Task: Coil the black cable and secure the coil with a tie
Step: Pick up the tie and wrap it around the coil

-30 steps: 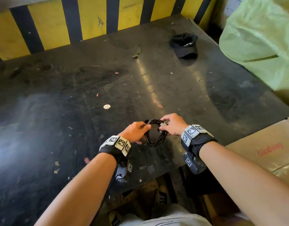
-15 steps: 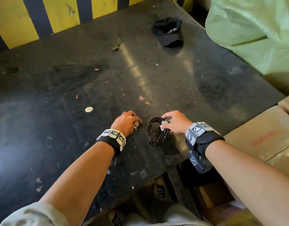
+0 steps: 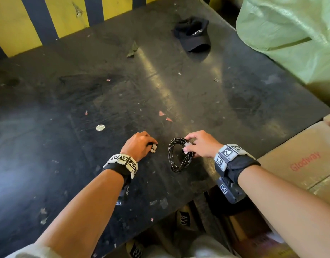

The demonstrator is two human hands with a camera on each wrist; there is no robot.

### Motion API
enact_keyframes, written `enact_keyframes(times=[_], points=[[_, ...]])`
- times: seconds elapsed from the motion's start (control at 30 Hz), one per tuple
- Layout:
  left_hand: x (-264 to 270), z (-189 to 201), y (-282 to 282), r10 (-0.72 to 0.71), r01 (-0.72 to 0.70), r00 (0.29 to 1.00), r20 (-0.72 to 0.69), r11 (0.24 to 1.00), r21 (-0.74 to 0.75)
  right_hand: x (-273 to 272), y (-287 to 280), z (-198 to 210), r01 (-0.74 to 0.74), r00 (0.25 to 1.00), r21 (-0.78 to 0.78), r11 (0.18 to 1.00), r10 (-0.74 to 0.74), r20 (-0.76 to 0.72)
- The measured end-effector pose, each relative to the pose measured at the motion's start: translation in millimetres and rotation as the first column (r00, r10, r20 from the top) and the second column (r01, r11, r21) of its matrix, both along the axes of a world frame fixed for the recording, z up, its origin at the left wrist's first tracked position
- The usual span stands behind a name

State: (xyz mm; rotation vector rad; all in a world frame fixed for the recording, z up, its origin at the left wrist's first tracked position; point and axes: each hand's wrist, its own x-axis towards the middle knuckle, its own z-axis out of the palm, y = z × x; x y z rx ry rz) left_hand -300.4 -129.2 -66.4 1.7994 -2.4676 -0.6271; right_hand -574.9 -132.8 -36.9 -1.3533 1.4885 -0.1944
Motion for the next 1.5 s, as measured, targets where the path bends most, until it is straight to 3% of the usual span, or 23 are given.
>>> enact_keyframes(times=[0.1,0.2,0.37,0.47,0.53,0.7,0.9,0.97,1.1,1.2,1.5], points=[[-1,-3,4,0.013,-0.013,1.0,-0.01,0.999,-0.032,2,3,0,-0.004,1.0,0.004,1.0,0.004,0.012],[-2,-5,12,0.184,-0.183,0.977,-0.11,0.983,0.022,5,6,-1,0.005,0.999,0.028,1.0,-0.006,0.036],[-10,3,37,0.514,-0.462,0.781,-0.355,0.858,0.226,13,15,6,0.048,0.983,0.114,0.992,-0.067,0.17],[-21,9,50,0.654,-0.565,0.652,-0.384,0.757,0.329,21,21,14,0.047,0.954,0.171,0.984,-0.095,0.283],[-27,10,56,0.69,-0.59,0.615,-0.382,0.724,0.358,26,23,19,0.042,0.937,0.187,0.981,-0.103,0.332],[-37,19,67,0.718,-0.621,0.57,-0.399,0.695,0.363,36,26,23,0.03,0.943,0.139,0.99,-0.074,0.326],[-36,25,74,0.804,-0.584,0.309,-0.508,0.582,0.565,41,28,14,0.035,0.991,0.008,0.999,-0.035,0.133],[-34,26,78,0.803,-0.545,0.29,-0.521,0.586,0.6,42,29,15,0.036,0.996,-0.023,0.999,-0.034,0.082],[-29,27,87,0.782,-0.515,0.348,-0.517,0.62,0.592,44,30,18,0.023,1.0,-0.093,0.995,-0.024,-0.006],[-27,27,94,0.791,-0.48,0.319,-0.522,0.609,0.631,45,30,18,0.016,0.999,-0.12,0.993,-0.022,-0.042],[-31,33,101,0.884,-0.354,0.073,-0.462,0.456,0.817,44,37,13,0.035,0.999,-0.148,0.988,-0.041,-0.036]])
